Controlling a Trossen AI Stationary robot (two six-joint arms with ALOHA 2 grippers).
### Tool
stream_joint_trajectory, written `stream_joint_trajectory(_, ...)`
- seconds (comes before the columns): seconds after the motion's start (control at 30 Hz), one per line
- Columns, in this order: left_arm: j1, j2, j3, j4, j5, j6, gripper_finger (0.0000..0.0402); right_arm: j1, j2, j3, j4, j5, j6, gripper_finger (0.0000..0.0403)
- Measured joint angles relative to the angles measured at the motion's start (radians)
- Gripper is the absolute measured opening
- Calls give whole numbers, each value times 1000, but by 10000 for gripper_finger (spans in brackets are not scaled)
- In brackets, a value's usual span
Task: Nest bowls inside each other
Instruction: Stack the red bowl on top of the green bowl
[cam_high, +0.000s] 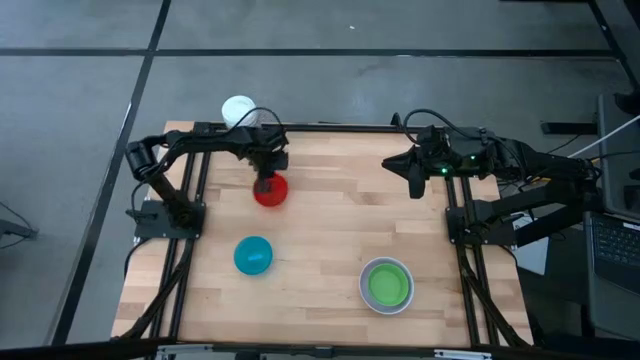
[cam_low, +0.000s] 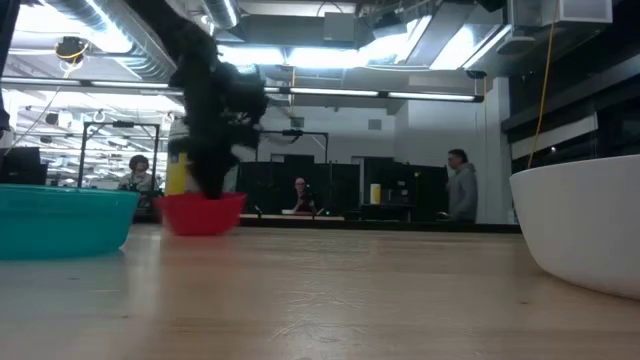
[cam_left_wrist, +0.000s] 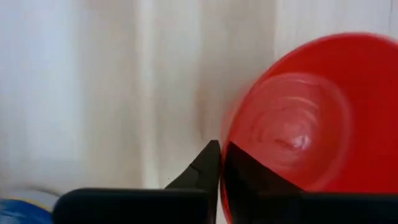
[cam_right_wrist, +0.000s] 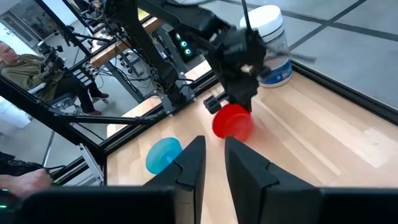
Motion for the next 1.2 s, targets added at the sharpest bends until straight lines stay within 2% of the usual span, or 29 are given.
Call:
stream_joint_trajectory(0.17,3,-7,173,46,-11,-81,4,-32,37,0,-2,-25,-9,53)
stream_joint_trajectory(0.33,-16,-10,331,127,-136,-137,3,-82,137,0,-12,-99,-9,53)
stream_joint_trajectory(0.47,-56,1,376,188,-298,-171,3,-118,204,0,-12,-97,-24,76)
stream_joint_trajectory(0.6,-110,16,377,269,-357,-281,2,-164,234,10,-15,-58,-37,109)
stream_joint_trajectory(0.8,-214,18,385,465,-357,-440,2,-211,262,83,-44,37,-141,152)
stream_joint_trajectory(1.0,-254,21,459,524,-373,-500,2,-249,278,148,-139,127,-224,179)
stream_joint_trajectory(1.2,-245,62,501,517,-376,-488,2,-270,279,184,-139,141,-253,191)
